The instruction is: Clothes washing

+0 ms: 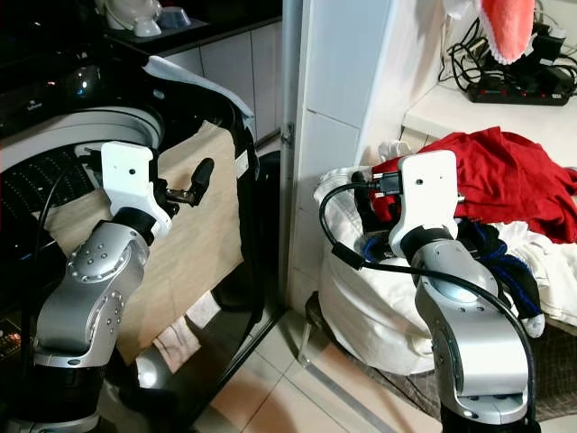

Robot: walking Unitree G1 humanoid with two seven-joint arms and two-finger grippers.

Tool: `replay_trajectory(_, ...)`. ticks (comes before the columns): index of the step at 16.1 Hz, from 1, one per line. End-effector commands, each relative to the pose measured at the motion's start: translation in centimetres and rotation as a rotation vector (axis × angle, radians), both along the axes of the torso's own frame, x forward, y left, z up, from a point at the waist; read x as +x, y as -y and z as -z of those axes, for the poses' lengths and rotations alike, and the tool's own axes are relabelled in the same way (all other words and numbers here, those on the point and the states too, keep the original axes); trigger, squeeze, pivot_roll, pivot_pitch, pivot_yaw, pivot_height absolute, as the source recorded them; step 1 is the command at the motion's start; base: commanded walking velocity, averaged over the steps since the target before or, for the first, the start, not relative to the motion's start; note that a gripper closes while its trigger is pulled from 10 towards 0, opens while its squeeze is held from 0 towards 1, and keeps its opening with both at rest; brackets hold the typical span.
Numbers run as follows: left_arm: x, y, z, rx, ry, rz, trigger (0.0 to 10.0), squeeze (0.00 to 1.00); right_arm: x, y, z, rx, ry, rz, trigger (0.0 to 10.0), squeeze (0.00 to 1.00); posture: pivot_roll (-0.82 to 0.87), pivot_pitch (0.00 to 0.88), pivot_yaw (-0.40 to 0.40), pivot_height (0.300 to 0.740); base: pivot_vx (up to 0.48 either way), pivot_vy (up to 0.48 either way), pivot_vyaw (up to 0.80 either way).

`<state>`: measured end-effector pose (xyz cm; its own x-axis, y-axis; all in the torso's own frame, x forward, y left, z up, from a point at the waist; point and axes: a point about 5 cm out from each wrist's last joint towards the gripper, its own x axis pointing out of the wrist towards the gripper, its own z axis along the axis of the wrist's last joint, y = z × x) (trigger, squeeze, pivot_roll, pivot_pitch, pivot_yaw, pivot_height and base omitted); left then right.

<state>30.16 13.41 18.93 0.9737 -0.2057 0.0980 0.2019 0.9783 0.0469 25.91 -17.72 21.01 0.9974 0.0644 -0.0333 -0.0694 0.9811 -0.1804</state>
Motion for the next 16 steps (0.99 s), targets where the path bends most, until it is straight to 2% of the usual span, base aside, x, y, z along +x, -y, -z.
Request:
replay_trajectory(1, 0.0, 0.3, -0.6, -0.003, 0.023, 0.026, 10.0, 0.0, -0.2, 0.1, 0.2, 0.024, -0.007, 0.011, 10.0, 0.0, -0.11, 0.0, 0.027, 0.74, 0.259, 0.0, 0.0)
replay_trajectory(4, 0.1, 0.7, -0.6, -0.01, 0.023, 0.053, 10.0, 0.0, -0.7, 0.0, 0.4, 0.046, -0.008, 0.02, 10.0, 0.0, -0.12, 0.0, 0.034, 0.74, 0.321, 0.0, 0.0)
replay_trajectory(6, 0.1, 0.7, -0.7, -0.015, 0.024, 0.055, 10.0, 0.0, -0.7, 0.0, 0.5, 0.045, -0.014, 0.016, 10.0, 0.0, -0.12, 0.0, 0.035, 0.74, 0.379, 0.0, -0.8)
replay_trajectory(11, -0.2, 0.3, -0.6, -0.018, 0.021, 0.038, 10.0, 0.0, -0.6, -0.1, 0.3, 0.036, -0.009, -0.016, 10.0, 0.0, -0.1, 0.0, 0.019, 0.74, 0.395, 0.0, 0.0)
replay_trajectory(15, -0.9, -1.0, 0.0, -0.023, 0.001, -0.011, 10.0, 0.0, -0.6, -0.6, 0.0, 0.038, 0.003, -0.081, 10.0, 0.0, -0.1, 0.0, 0.017, 0.74, 0.0, 0.0, 0.0)
replay_trajectory(16, -1.7, -1.5, 0.1, -0.029, 0.011, 0.017, 10.0, 0.0, -1.0, -0.9, -0.2, 0.058, 0.011, -0.117, 10.0, 0.0, -0.1, 0.0, 0.016, 0.74, 0.0, 0.0, 0.0)
